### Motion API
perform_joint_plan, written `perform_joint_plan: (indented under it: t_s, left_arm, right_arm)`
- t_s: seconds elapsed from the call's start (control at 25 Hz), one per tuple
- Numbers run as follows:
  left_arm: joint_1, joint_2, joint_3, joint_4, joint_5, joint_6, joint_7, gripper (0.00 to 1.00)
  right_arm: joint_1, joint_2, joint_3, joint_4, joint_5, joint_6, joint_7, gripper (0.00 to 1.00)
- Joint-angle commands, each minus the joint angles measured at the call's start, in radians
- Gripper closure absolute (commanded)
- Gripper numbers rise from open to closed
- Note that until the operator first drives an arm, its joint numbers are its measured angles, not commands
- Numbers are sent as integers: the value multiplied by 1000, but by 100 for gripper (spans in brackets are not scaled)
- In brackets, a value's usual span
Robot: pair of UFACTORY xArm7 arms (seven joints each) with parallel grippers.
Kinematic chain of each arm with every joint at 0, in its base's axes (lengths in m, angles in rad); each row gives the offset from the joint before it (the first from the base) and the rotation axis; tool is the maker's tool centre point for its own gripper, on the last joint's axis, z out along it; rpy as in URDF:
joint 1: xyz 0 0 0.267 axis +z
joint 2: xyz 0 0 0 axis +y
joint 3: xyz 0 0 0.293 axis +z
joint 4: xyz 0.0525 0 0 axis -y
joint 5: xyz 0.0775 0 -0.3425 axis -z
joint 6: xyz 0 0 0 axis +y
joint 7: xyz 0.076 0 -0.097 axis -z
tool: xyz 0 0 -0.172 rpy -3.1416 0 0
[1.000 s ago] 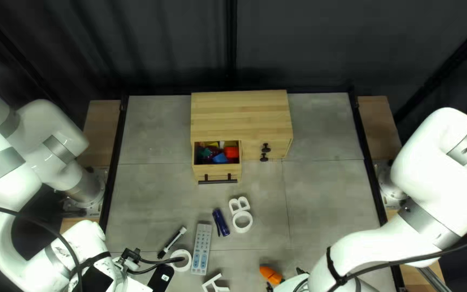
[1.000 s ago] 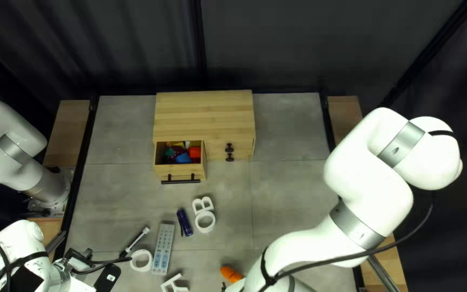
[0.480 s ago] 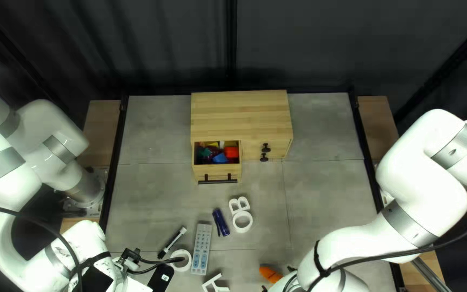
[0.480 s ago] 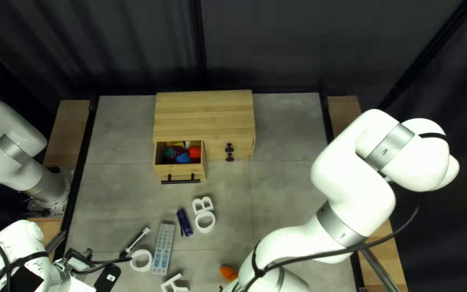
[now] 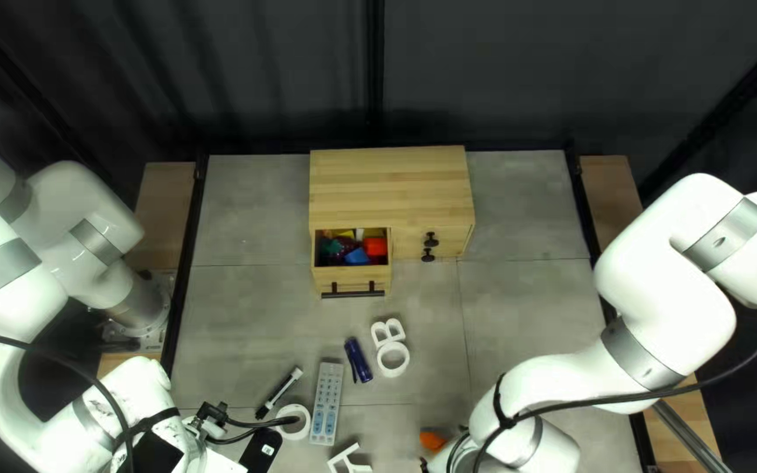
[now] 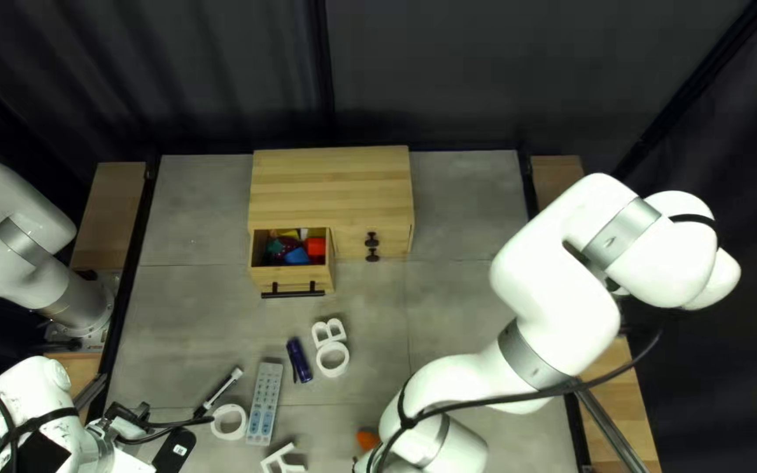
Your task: Open drawers and place objects into drawer and close
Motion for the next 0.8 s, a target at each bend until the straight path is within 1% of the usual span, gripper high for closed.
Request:
perform_joint_plan:
  t_s: [0.04, 0.2, 0.28, 0.48, 0.6, 0.72, 0.8]
  left_arm:
    - [0, 0, 0, 0, 0, 0, 0, 0]
    - [0, 0, 0, 0, 0, 0, 0, 0]
    - [0, 0, 0, 0, 0, 0, 0, 0]
    - [0, 0, 0, 0, 0, 0, 0, 0]
    - [0, 0, 0, 0, 0, 0, 0, 0]
    - [0, 0, 0, 0, 0, 0, 0, 0]
    - [0, 0, 0, 0, 0, 0, 0, 0]
  right_arm:
    - [-4, 11, 1, 12, 7, -1, -3, 96]
    - [-6, 8, 2, 24, 20, 15, 2, 96]
    - [-6, -17, -1, 19, 27, 32, 16, 97]
    - [-23, -152, -36, -43, 45, 79, 114, 97]
    - [-54, -280, -86, -91, 49, 115, 216, 98]
    - [-85, -354, -136, -93, 41, 165, 331, 99]
    - [-109, -388, -172, -95, 40, 171, 421, 99]
